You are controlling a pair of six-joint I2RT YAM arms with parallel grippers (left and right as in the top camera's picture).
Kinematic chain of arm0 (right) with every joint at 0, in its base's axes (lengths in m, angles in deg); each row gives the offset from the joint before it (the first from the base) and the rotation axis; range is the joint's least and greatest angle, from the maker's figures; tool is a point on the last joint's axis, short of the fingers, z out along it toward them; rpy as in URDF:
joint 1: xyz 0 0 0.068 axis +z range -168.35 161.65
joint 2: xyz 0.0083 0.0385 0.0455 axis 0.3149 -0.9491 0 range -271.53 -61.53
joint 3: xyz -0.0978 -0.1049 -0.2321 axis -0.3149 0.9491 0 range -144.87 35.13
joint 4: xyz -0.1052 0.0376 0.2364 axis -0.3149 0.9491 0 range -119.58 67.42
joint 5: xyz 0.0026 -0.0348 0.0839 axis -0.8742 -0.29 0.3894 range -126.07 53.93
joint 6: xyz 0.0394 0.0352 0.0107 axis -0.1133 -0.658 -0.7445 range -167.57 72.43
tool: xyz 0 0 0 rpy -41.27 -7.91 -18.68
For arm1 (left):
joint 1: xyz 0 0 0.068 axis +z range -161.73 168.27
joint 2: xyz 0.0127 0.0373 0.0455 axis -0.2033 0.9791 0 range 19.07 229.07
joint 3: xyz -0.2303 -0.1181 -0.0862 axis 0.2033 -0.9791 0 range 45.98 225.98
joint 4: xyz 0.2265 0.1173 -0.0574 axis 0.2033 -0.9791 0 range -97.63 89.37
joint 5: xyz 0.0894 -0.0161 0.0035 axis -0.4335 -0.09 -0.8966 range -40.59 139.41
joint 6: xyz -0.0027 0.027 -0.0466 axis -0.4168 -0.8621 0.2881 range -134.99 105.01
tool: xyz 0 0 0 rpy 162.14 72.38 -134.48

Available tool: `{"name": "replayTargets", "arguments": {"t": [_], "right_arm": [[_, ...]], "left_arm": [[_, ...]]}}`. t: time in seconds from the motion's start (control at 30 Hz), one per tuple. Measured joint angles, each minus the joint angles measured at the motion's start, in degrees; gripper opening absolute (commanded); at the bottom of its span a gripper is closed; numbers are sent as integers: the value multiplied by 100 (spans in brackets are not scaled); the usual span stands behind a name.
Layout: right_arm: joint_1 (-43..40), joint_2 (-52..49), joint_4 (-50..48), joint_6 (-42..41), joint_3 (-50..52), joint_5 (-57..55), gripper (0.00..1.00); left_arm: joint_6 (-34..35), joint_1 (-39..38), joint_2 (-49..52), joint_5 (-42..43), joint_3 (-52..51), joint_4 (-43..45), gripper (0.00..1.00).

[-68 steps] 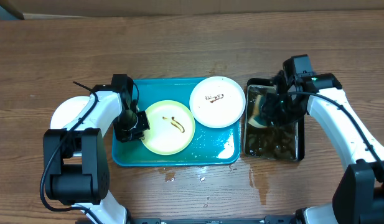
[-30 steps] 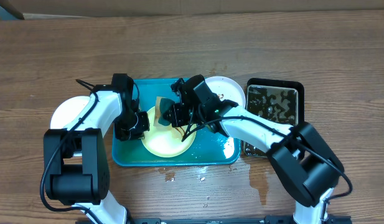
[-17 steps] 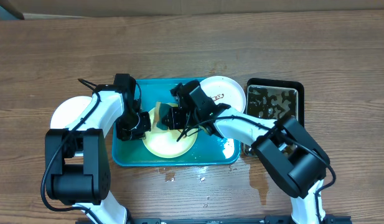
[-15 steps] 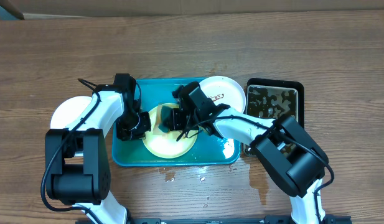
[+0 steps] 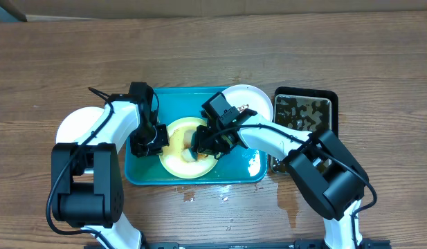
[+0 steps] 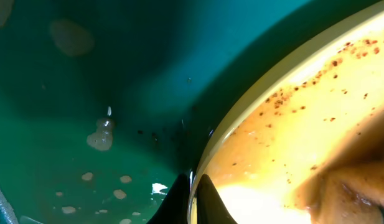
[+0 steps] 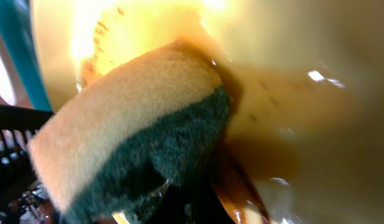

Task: Clean dirty plates on tray and stack at the side
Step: 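Scrub the yellow-rimmed plate with the sponge in the right gripper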

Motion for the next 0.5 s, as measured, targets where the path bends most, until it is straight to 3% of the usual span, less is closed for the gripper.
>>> {"name": "replayTargets", "arguments": {"t": [0.5], "right_arm": [[-223, 345, 1099, 940, -44, -730, 4]], "left_arm": [[7, 0, 0, -4, 0, -7, 4]]}}
